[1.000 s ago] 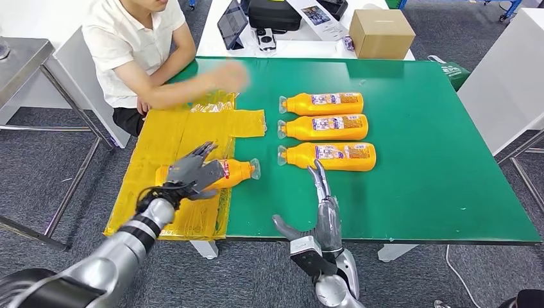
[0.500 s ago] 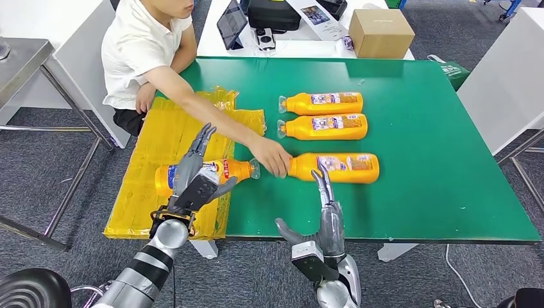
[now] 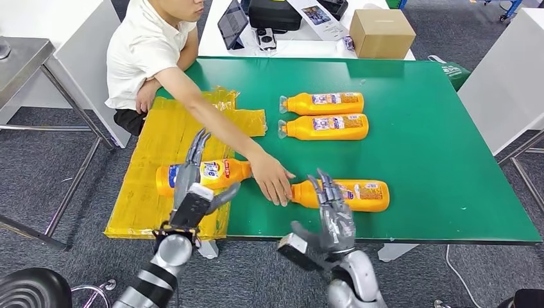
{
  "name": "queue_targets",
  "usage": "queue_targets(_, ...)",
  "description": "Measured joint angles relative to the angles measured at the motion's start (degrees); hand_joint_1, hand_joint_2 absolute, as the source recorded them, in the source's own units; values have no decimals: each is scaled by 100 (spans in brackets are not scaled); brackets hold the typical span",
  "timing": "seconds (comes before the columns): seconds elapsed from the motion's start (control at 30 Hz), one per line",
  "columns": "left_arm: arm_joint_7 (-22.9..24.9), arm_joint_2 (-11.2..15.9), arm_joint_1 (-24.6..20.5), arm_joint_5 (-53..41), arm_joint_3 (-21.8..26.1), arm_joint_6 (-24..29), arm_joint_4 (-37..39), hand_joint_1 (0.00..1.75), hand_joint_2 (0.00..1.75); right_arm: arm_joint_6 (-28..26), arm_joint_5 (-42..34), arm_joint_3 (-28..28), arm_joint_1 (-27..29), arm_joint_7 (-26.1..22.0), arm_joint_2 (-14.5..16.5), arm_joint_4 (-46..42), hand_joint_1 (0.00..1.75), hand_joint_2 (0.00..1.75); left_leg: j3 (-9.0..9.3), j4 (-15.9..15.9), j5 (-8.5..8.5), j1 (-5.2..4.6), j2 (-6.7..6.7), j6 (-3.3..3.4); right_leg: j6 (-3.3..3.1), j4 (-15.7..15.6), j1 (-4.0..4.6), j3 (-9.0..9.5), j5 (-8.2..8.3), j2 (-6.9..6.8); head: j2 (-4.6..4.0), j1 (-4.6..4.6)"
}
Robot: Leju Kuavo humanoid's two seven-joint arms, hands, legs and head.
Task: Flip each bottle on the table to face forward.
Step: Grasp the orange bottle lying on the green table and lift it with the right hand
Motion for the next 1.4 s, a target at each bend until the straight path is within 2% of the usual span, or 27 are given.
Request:
queue_targets(0.1, -157, -200, 326, 544, -96, 181, -101, 0, 175, -32, 632, -437, -362, 409, -353, 615, 0, 175, 0, 1, -1, -9, 0, 2, 8, -2, -9, 1, 5, 0, 0, 1)
queue_targets(0.2, -213, -261, 525, 791, -236, 265, -195, 0, 175, 93, 735, -668, -568, 481, -598, 1097, 0, 175, 0, 3, -1, -10, 1, 3, 11, -3, -9, -1, 7, 0, 0, -1)
queue_targets(0.3, -175, -265, 618, 893, -310, 267, -338, 0, 175, 263, 791, -712, -564, 554, -700, 1300, 0, 175, -1, 2, -2, -4, 1, 2, 11, -3, -2, -5, 7, 0, 0, -3)
queue_targets(0.63, -110, -265, 650, 835, -340, 209, -527, 0, 175, 196, 1452, -582, -444, 1117, -839, 1311, 0, 175, 1, 1, -1, 9, 4, 2, 8, -2, 9, -2, 5, 2, 0, -2)
queue_targets(0.77, -111, -265, 650, 821, -340, 193, -533, 0, 175, 292, 1419, -553, -434, 1152, -893, 1294, 0, 175, 2, 1, 0, 2, 3, 3, 9, -3, 3, 1, 6, 2, 0, -2)
queue_targets(0.87, -127, -269, 645, 842, -345, 166, -543, 0, 175, 441, 1144, -549, -480, 1008, -918, 1316, 0, 175, 4, 1, 0, 1, 5, 3, 10, -3, 2, 3, 7, 3, 0, -2)
queue_targets(1.03, -186, -283, 606, 946, -423, 105, -544, 0, 175, 567, 1011, -517, -777, 765, -925, 1608, 0, 175, 9, 1, 1, 2, 7, 5, 10, -3, 3, 5, 9, 6, 0, -1)
queue_targets(1.4, -198, -296, 557, 1046, -567, 62, -548, 0, 175, 1005, 1032, -274, -1604, 952, -908, 2330, 0, 175, 12, 1, 12, 4, 8, 8, 14, -2, 5, 10, 15, 6, 0, -1)
